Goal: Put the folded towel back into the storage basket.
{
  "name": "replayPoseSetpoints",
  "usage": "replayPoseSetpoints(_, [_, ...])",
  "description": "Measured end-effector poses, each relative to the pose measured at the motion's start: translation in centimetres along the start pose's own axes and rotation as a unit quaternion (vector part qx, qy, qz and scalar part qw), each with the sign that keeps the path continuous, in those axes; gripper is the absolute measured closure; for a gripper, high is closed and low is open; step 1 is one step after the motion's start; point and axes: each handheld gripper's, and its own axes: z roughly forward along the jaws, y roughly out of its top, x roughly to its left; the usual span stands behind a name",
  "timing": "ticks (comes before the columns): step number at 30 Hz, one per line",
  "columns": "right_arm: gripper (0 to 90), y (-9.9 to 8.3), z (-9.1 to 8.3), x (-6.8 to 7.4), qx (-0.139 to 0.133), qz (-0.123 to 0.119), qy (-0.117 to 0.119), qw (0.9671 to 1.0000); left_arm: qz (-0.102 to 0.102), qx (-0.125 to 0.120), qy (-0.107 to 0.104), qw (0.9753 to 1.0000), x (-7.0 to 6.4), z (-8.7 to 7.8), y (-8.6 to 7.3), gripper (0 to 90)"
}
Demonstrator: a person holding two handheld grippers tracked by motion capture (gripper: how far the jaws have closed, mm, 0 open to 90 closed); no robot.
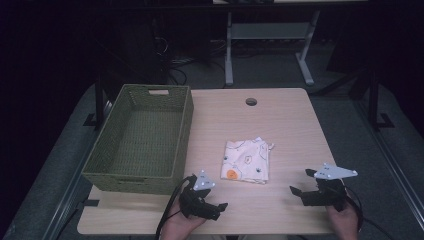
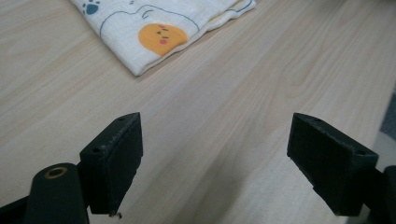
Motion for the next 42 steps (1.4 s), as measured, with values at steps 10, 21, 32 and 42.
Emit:
replayPoseSetpoints(10, [13.8, -0.1, -0.4, 0.4, -0.008, -0.001, 0.001, 1.0000, -0.002, -0.005, -0.014, 0.9999, 0.4, 0.5, 1.6, 18.5])
replayPoseSetpoints(21, [13.8, -0.2, -0.6, 0.1, -0.012, 0.003, 0.003, 0.9999, 0.020, 0.008, -0.009, 0.9997, 1.2, 2.1, 6.0, 21.1])
replayPoseSetpoints(32, [13.8, -0.2, -0.9, 0.1, -0.022, 0.000, 0.003, 0.9997, 0.040, 0.021, -0.005, 0.9990, 0.8, 4.7, 9.5, 23.3])
replayPoseSetpoints(42, [13.8, -0.2, -1.0, -0.1, -0.027, 0.002, 0.007, 0.9996, 0.044, 0.070, 0.019, 0.9964, 2.0, 8.0, 12.4, 27.4])
